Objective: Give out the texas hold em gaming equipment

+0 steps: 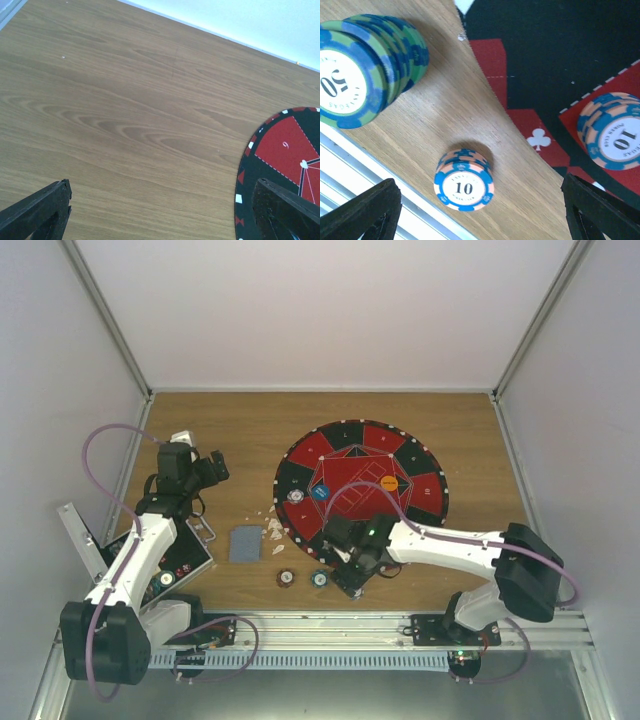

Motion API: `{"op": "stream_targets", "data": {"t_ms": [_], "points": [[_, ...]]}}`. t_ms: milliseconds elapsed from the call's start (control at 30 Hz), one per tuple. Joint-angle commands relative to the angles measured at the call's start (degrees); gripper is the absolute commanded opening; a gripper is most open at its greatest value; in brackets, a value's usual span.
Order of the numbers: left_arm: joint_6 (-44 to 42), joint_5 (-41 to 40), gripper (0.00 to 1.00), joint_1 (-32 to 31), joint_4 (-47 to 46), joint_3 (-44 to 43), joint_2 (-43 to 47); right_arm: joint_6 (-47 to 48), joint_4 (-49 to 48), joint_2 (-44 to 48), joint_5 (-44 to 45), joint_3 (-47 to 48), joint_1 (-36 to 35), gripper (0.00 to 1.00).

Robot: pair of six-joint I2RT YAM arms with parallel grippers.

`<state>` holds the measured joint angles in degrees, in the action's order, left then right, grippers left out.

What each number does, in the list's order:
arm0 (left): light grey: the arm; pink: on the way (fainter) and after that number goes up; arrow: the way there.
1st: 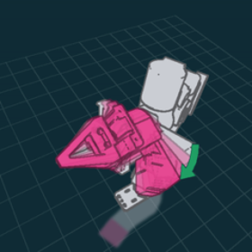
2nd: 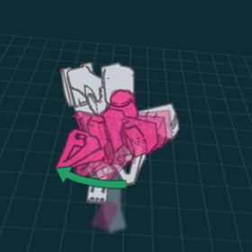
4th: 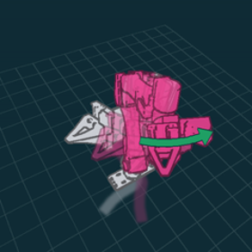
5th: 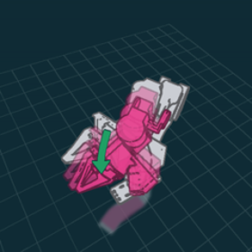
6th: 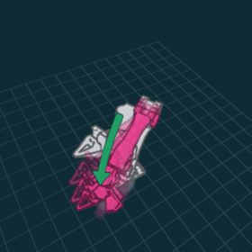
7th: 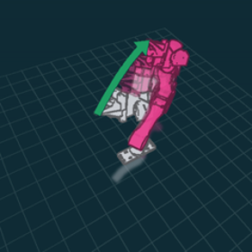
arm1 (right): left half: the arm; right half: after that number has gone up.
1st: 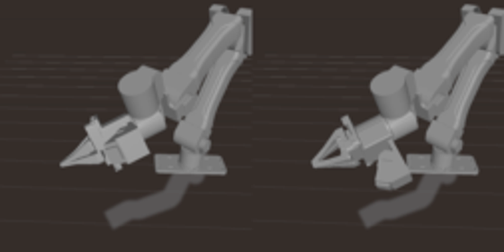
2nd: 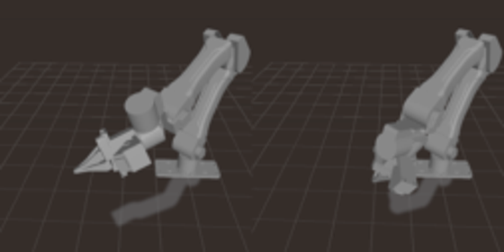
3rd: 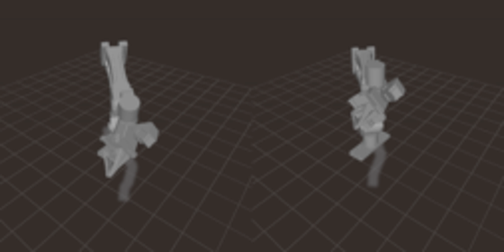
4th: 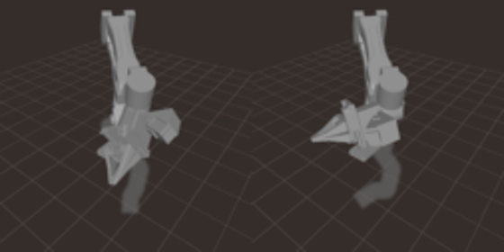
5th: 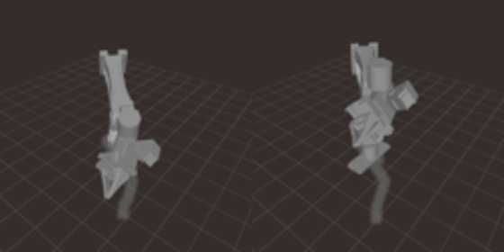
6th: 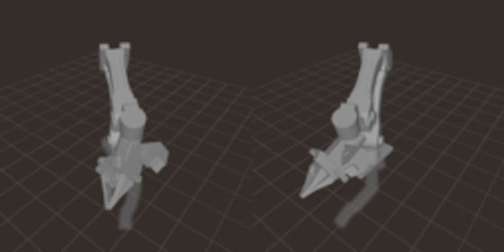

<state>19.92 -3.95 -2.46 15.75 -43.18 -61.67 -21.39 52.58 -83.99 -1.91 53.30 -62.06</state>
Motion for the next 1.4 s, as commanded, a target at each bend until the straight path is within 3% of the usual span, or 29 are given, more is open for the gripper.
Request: {"op": "stream_targets", "data": {"t_ms": [0,467,967,1367], "points": [[-0.8,0.3,0.99,0.1,-0.7,-1.1,0.4,-4.7,-5.1,0.0,3.5,-2.1,-3.8,0.88],[-0.1,2.4,0.99,0.1,-1.3,0.2,0.8,-11.9,-8.9,-3.0,6.9,-7.8,-10.7,0.84],[-0.1,1.9,0.99,0.1,-1.2,1.0,1.8,-14.9,-8.6,-6.3,5.3,-9.5,-10.8,0.64],[0.0,1.7,0.99,0.1,-1.5,0.7,1.5,-17.0,-6.5,-7.3,5.1,-11.5,-10.8,0.55]]}}
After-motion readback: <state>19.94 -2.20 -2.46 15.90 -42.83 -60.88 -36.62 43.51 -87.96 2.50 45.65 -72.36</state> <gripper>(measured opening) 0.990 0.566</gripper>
